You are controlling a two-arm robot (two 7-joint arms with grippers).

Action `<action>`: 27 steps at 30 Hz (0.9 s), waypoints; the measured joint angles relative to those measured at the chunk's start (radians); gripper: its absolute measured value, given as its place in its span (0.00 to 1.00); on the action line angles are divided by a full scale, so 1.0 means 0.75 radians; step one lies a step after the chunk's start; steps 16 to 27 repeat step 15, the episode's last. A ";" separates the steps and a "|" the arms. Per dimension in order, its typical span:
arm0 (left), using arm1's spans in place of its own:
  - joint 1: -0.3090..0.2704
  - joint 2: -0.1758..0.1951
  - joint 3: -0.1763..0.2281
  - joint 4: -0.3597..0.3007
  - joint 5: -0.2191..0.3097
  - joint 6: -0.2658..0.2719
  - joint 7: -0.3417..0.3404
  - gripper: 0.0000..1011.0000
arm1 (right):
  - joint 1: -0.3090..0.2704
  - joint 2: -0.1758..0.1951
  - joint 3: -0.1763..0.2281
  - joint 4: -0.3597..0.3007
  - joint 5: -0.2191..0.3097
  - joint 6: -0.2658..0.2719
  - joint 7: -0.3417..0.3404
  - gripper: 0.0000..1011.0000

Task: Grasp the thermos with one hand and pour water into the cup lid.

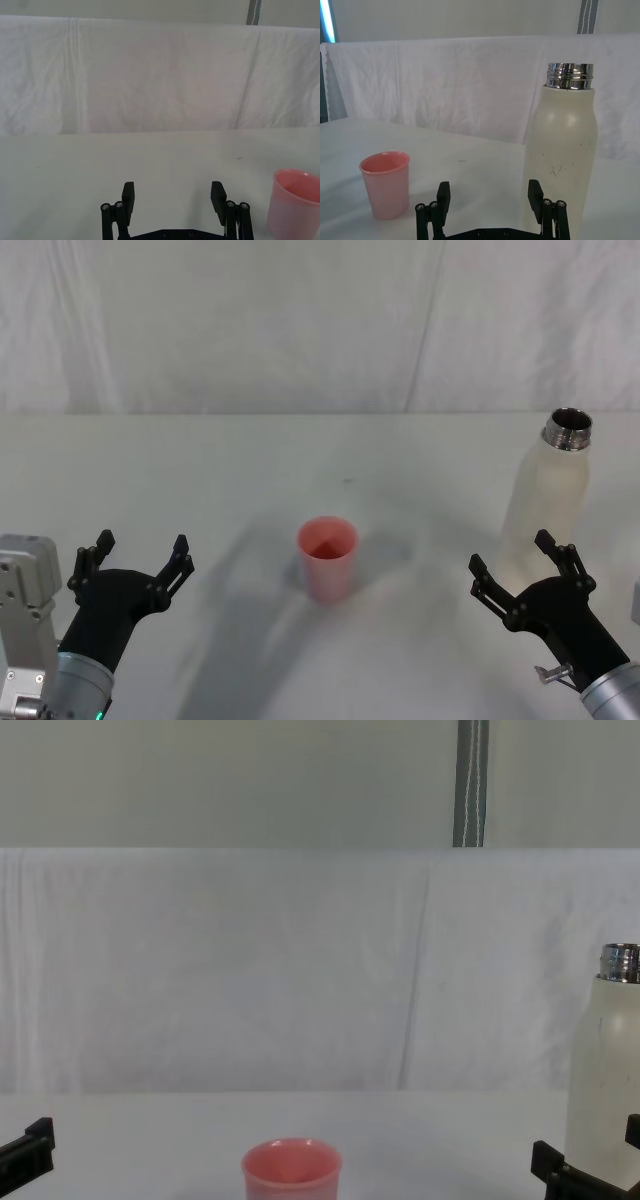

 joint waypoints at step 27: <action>0.000 0.000 0.000 0.000 0.000 0.000 0.000 0.99 | 0.000 0.000 0.000 0.000 0.001 0.000 0.001 0.99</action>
